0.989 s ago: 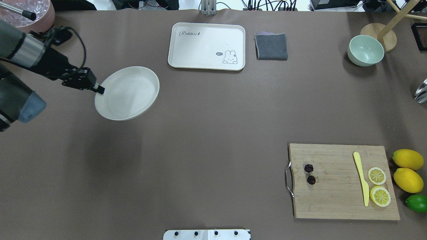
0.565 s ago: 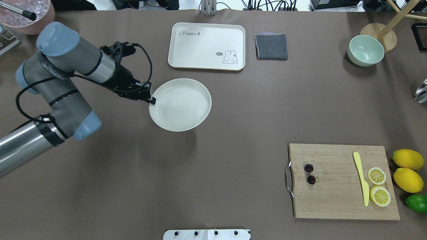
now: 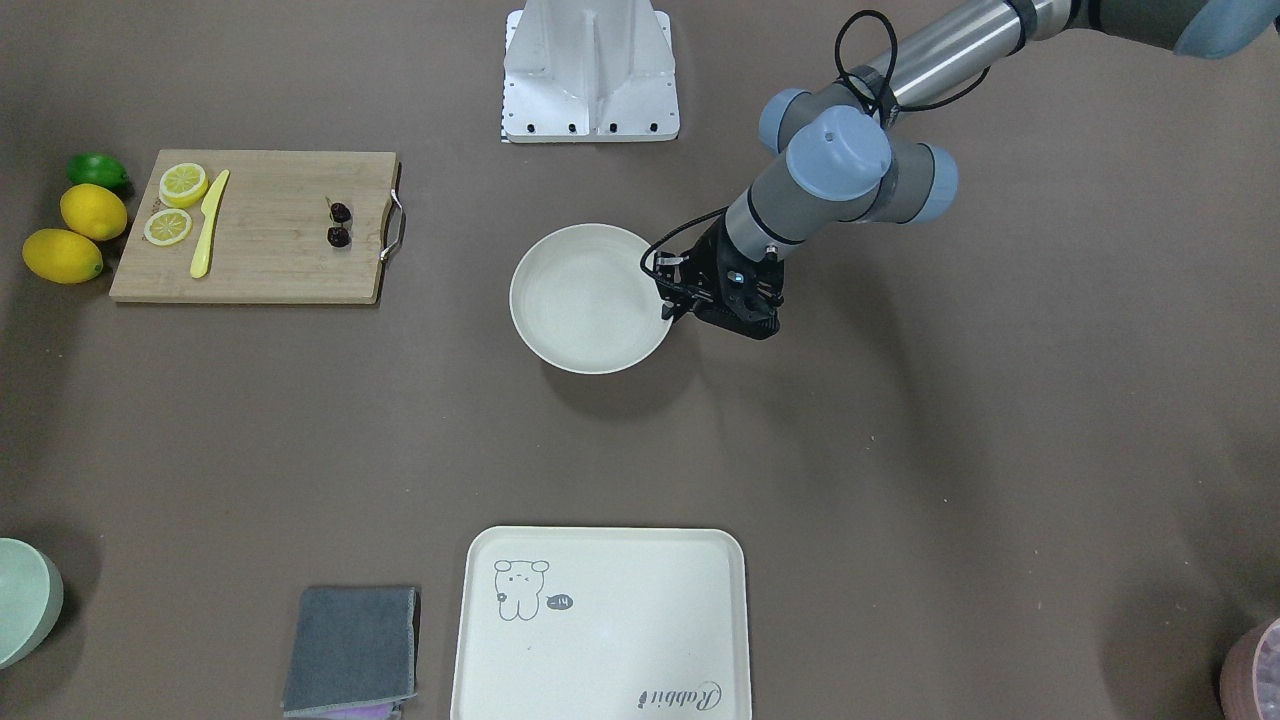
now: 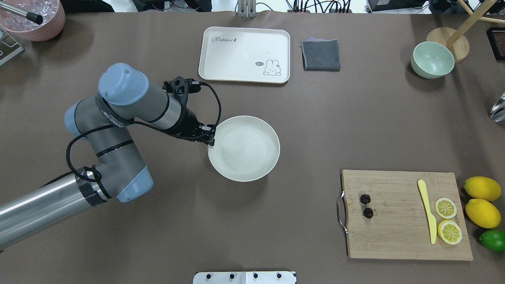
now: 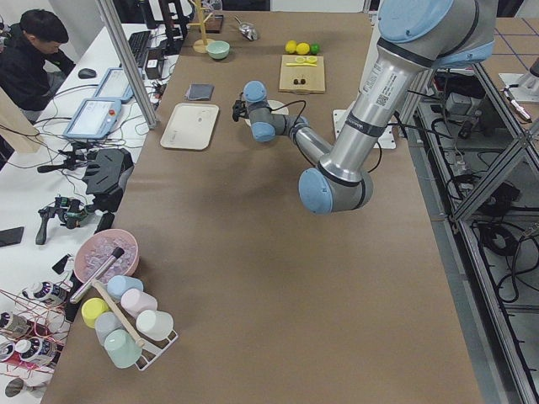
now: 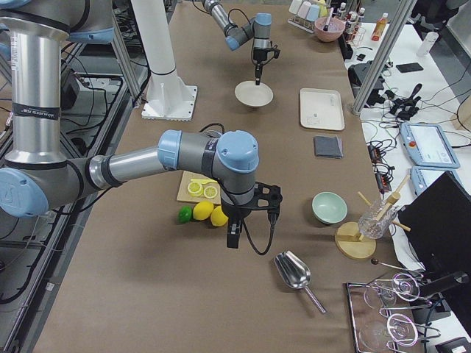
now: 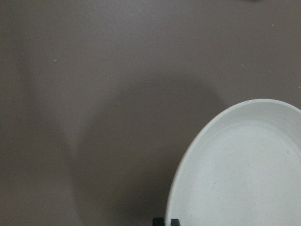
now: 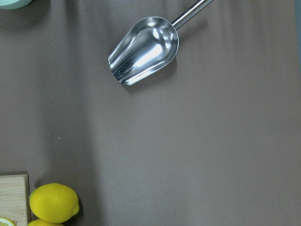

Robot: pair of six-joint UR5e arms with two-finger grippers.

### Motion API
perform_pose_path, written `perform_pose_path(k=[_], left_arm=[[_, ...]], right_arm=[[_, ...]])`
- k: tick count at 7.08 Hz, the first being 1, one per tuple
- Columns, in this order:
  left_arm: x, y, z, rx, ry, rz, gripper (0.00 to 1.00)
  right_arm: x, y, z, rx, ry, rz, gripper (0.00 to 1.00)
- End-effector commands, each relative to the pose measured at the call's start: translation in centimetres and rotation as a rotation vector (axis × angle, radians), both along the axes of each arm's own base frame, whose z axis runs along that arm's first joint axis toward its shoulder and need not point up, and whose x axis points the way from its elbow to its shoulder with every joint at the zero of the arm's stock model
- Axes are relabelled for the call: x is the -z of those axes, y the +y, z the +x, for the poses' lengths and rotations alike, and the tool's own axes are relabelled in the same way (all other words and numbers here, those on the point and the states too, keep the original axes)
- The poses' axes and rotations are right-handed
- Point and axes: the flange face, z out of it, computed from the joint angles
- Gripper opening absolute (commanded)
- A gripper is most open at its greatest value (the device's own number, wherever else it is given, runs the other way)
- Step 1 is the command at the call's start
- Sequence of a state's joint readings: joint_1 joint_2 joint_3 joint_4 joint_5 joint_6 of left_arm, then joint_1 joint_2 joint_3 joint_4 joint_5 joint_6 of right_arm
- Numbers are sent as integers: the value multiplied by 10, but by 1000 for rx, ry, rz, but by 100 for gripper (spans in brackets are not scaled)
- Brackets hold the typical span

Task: Place red cherry on plate
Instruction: 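Grip the white plate rim with the left gripper and slide it toward the table center, then release the white plate with the left gripper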

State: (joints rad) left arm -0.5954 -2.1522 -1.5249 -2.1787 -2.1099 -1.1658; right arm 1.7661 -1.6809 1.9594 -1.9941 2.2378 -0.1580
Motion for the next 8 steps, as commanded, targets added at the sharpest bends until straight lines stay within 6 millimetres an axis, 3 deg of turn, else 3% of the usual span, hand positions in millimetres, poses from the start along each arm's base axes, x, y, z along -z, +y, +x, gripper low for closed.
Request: perform_pose_path(k=[1, 7, 8], left_arm=[[1, 11, 12, -5, -6, 13, 0], [-18, 3, 20, 7, -40, 54, 0], [-19, 2, 21, 7, -43, 53, 19]], right_arm=[[-4, 3, 2, -5, 0, -9, 100], [-7, 10, 9, -26, -2, -14, 100], [-7, 12, 10, -29, -2, -14, 100]])
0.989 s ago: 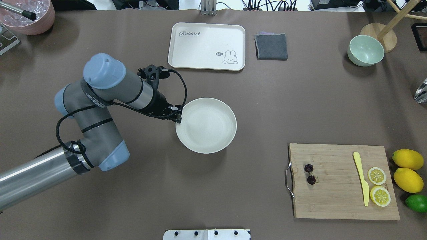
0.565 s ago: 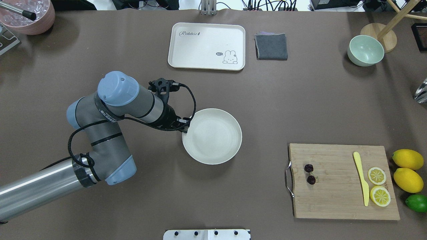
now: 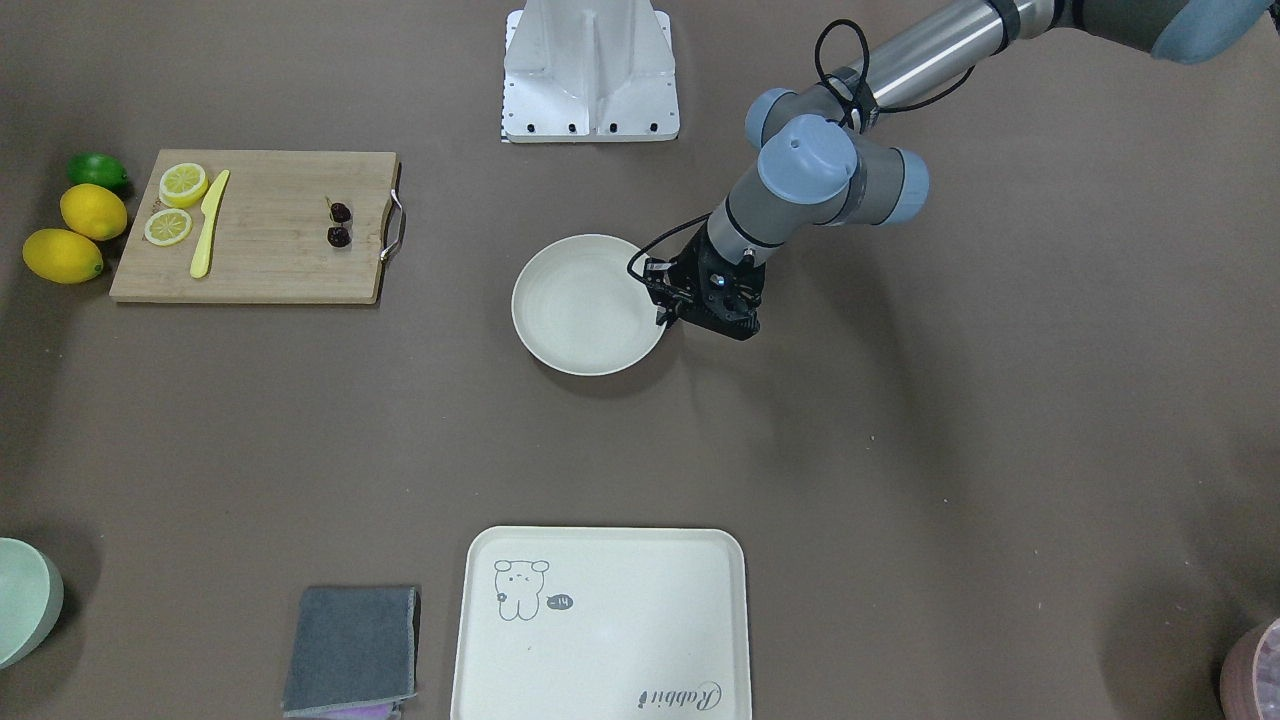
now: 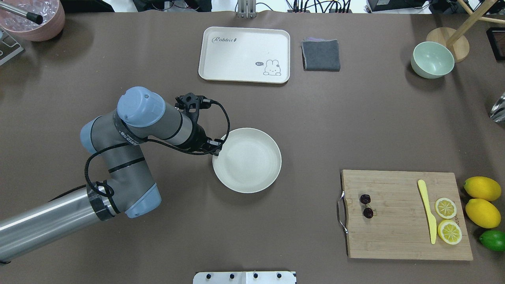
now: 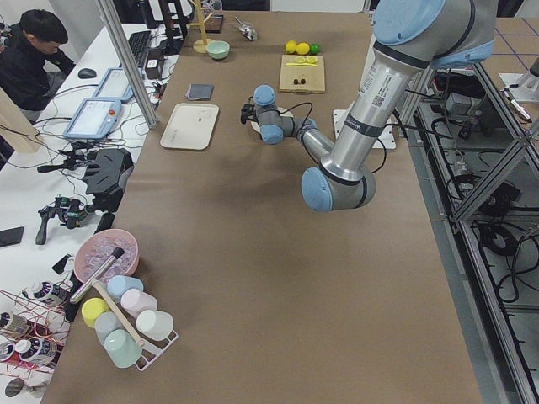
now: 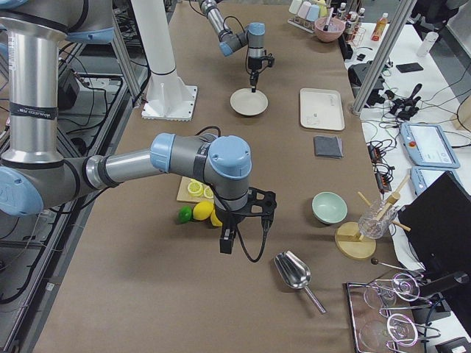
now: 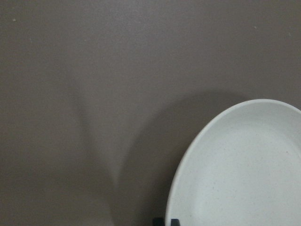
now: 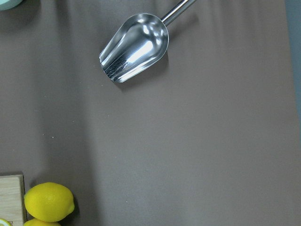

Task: Place red cherry on plate
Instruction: 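Release the white plate with the left gripper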

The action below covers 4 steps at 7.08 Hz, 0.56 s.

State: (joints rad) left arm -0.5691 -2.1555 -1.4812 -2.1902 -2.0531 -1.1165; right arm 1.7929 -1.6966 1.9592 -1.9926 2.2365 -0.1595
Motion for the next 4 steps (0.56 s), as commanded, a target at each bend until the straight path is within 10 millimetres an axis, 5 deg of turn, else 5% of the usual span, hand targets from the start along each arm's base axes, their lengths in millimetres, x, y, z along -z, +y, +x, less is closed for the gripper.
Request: perform_pose_path(k=[1, 2, 3, 4], left_arm=[[-2, -2, 1, -7, -4, 20, 55], [-2, -3, -1, -6, -3, 24, 91], [4, -15, -26, 2, 18, 19, 98], [-8, -26, -78, -37, 49, -25, 98]], right_arm=[[0, 4, 2, -7, 0, 2, 100], [0, 5, 3, -10, 0, 1, 100], [2, 4, 5, -13, 1, 4, 100], [5, 2, 6, -15, 1, 10, 100]])
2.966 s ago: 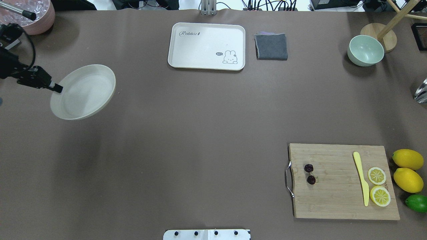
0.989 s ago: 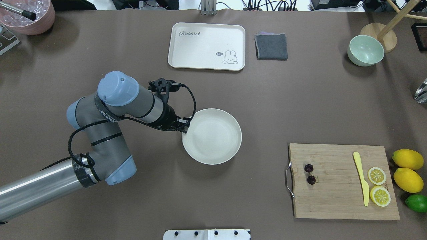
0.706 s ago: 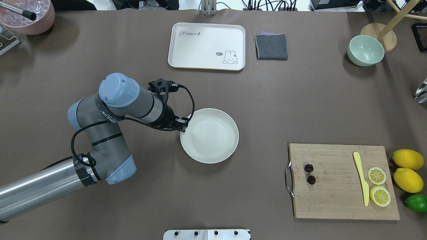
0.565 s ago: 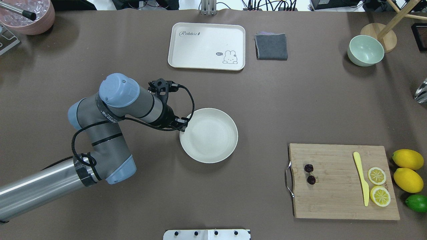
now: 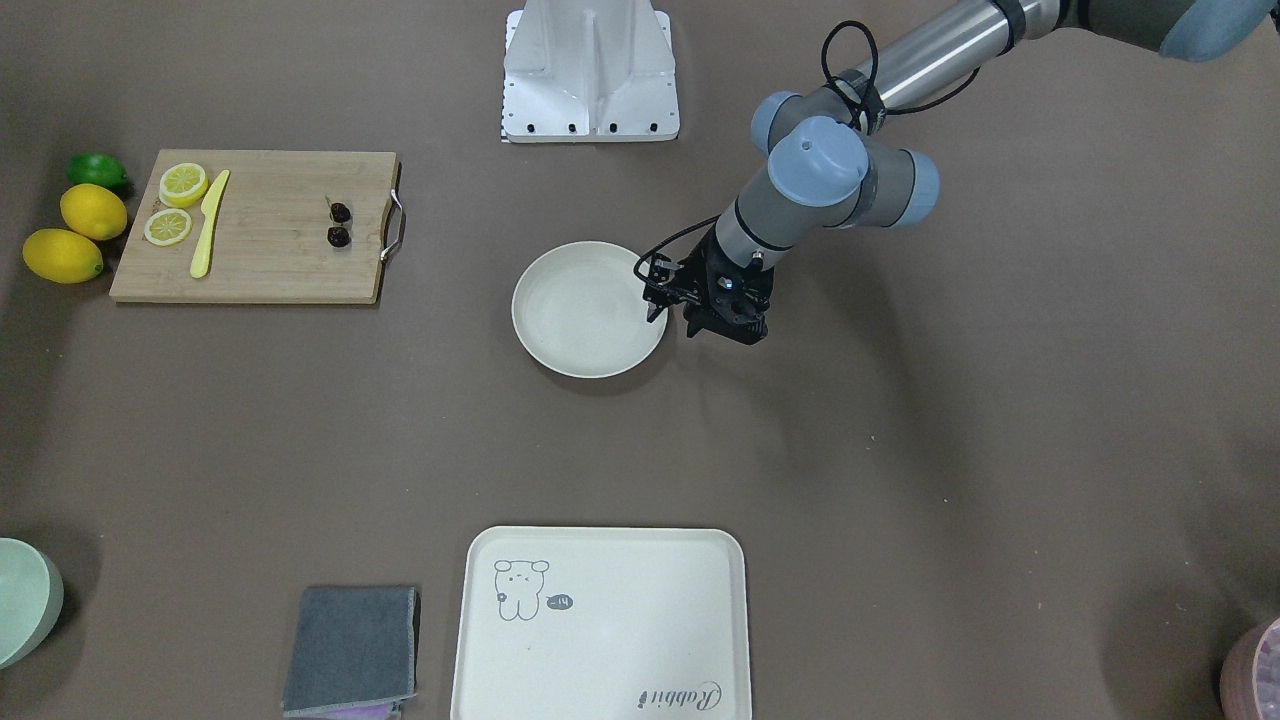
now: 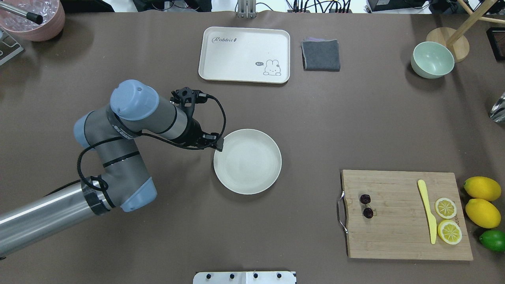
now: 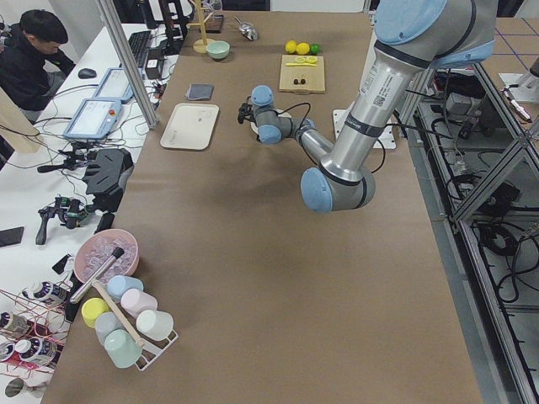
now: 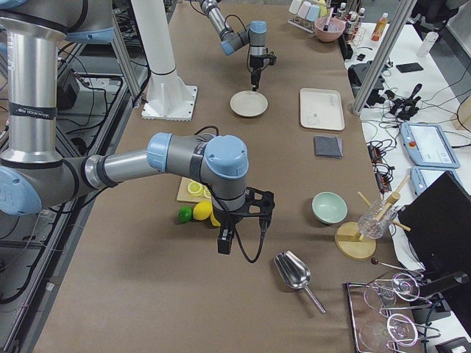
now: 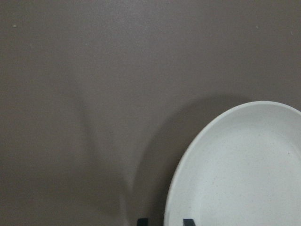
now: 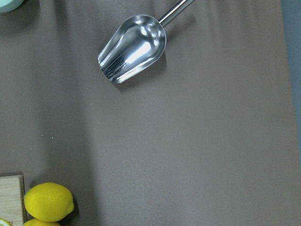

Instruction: Place red cherry on plate

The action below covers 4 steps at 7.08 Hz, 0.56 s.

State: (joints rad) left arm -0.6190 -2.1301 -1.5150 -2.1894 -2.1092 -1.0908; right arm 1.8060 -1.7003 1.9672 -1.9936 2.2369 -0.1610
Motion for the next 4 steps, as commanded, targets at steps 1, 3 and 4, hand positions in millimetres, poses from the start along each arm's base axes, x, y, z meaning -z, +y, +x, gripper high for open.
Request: perform_pose_path(k=[1, 3, 4], left_arm=[[-30, -29, -128, -44, 52, -22, 98], [-122, -37, -281, -40, 36, 25, 98], [-174, -19, -350, -12, 11, 37, 98]], right_arm=[[7, -7, 2, -2, -7, -4, 100], [34, -32, -2, 20, -12, -12, 100], [45, -40, -13, 47, -14, 13, 100]])
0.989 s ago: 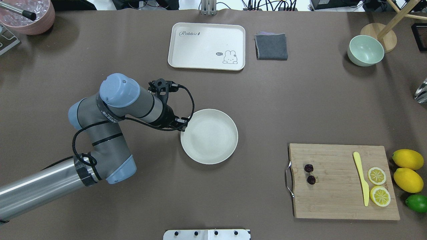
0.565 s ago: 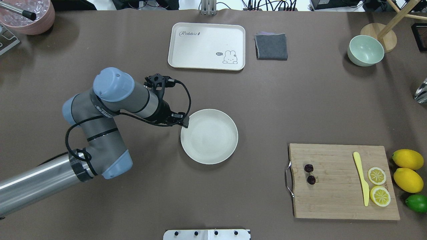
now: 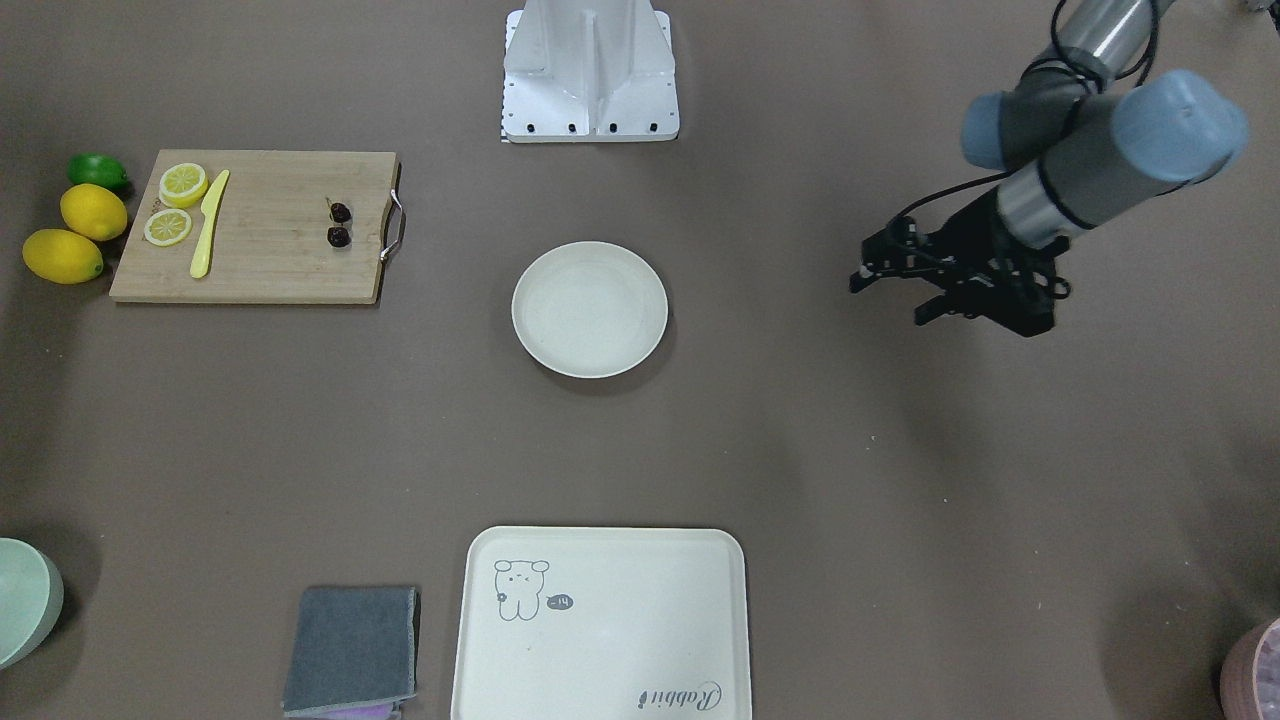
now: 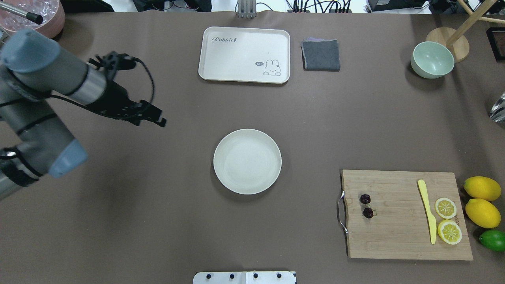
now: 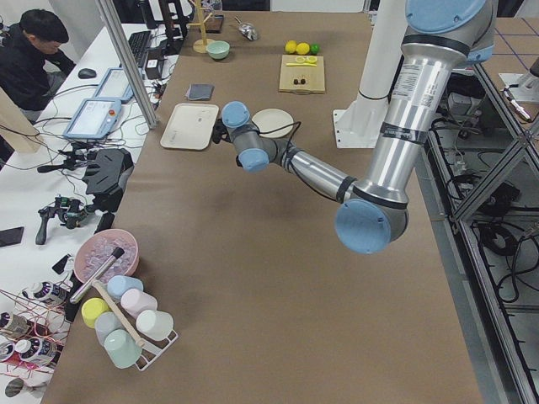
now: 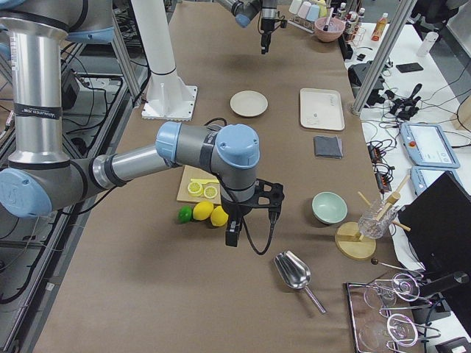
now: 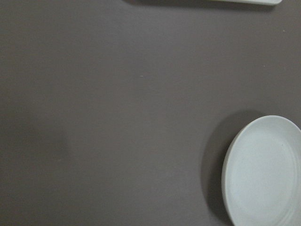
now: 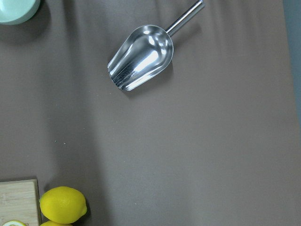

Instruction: Place red cherry on plate

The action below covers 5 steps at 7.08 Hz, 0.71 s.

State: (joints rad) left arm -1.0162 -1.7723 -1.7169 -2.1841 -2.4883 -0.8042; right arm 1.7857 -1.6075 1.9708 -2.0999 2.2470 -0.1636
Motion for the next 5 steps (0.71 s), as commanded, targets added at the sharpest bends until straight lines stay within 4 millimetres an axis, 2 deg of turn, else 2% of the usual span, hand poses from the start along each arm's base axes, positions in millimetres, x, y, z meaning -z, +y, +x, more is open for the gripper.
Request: perform_pose_path(k=[1, 2, 3, 4, 5], left_arm=[[-100, 34, -139, 47, -28, 27, 98], [-141, 58, -182, 72, -46, 20, 98], [-175, 74, -212, 96, -57, 3, 98], [-205, 78, -235, 115, -47, -28, 98], [-236, 80, -249, 128, -52, -55, 98]], right_arm=[[29, -13, -21, 52, 2, 55, 100], [47, -14, -32, 77, 9, 95, 100], [63, -27, -47, 109, 1, 130, 100], [78, -41, -65, 144, -19, 161, 100], [86, -51, -85, 176, -33, 172, 100]])
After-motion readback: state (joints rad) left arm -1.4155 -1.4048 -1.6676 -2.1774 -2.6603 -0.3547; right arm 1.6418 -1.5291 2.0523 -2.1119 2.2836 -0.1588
